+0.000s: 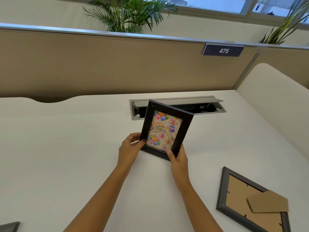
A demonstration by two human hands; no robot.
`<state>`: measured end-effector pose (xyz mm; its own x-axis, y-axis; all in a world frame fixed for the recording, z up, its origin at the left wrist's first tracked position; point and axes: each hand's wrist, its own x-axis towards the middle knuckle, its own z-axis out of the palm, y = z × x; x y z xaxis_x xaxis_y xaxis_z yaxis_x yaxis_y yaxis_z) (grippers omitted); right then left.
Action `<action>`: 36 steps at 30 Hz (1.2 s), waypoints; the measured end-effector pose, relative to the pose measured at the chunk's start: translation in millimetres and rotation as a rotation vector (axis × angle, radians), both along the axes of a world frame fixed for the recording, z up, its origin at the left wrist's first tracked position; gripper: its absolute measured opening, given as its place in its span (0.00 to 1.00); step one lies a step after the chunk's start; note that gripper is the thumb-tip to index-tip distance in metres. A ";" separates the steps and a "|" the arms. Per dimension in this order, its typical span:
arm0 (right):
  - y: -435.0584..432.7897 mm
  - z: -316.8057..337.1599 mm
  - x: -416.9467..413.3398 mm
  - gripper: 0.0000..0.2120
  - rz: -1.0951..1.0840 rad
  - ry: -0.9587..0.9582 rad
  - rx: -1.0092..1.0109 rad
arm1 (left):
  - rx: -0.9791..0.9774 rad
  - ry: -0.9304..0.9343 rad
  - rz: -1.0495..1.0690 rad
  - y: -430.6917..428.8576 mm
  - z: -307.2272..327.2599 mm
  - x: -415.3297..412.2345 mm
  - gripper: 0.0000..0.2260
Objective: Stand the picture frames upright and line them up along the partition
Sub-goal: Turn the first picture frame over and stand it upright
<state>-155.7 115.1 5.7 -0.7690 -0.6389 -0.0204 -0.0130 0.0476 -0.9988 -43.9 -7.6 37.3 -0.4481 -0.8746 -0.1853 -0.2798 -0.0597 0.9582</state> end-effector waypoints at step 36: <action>-39.3 -8.8 -8.7 0.15 -0.418 0.302 0.101 | -0.719 -0.703 -0.047 29.0 -47.5 14.8 0.27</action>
<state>-164.4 75.8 -3.1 -0.9389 -0.2829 0.1959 -0.2589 0.2058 -0.9437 -29.2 21.4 -10.2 -0.4773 -0.8669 0.1438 -0.7827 0.4938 0.3790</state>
